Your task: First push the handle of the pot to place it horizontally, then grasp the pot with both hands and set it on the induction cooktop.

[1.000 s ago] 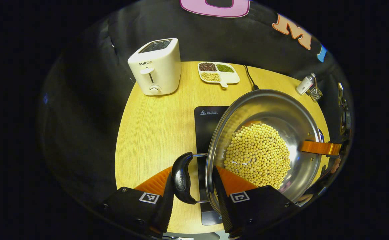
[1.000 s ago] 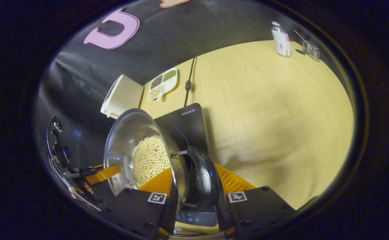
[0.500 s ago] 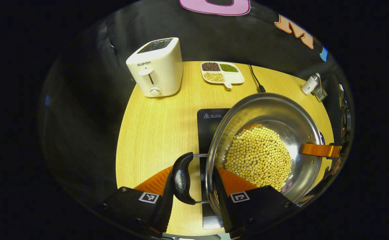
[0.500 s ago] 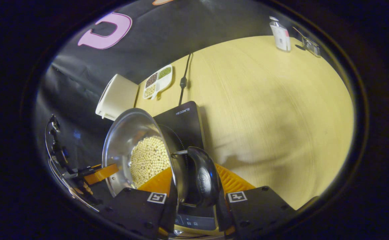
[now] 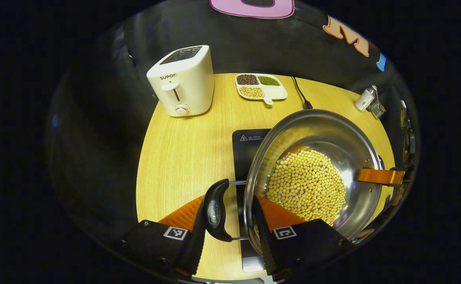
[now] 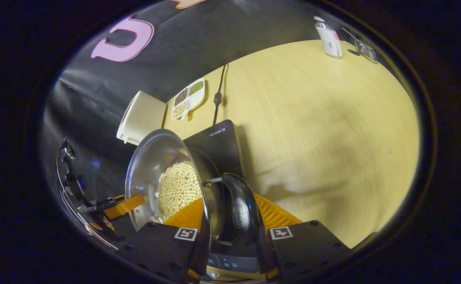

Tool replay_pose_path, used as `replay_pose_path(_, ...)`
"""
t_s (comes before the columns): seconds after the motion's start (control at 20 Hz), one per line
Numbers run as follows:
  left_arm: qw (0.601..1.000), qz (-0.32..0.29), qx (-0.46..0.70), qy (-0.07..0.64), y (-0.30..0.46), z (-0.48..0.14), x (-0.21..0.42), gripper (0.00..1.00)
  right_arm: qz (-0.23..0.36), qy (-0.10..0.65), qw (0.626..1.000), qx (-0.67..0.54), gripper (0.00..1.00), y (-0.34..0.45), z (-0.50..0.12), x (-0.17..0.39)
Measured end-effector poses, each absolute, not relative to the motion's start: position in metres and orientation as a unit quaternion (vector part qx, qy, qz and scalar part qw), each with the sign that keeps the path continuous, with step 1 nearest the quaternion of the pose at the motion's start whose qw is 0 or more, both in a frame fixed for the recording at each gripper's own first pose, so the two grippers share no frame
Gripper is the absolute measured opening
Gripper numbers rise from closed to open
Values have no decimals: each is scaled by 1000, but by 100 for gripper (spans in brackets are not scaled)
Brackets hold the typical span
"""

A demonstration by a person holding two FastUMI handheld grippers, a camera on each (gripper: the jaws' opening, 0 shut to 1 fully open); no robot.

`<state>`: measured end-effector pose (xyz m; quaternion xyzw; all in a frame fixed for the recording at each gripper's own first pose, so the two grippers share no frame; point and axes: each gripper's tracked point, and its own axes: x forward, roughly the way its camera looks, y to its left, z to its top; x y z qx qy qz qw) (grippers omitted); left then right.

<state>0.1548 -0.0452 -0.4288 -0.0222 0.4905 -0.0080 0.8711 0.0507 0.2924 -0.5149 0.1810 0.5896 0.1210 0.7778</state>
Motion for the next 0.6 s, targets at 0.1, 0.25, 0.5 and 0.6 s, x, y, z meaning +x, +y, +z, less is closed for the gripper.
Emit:
replay_pose_path(0.1, 871, -9, -22, 490, -45, -429, 154, 65, 120, 589, 779, 181, 52, 292, -515, 51)
replay_pose_path(0.25, 873, -12, -20, 488, -45, -429, 155, 65, 117, 587, 780, 181, 46, 292, -515, 50)
replay_pose_path(0.5, 875, -13, -18, 484, -46, -429, 156, 66, 114, 583, 785, 176, 46, 287, -512, 50)
replay_pose_path(0.6, 879, -5, 0, 477, -40, -429, 157, 71, 110, 580, 790, 165, 50, 287, -517, 49)
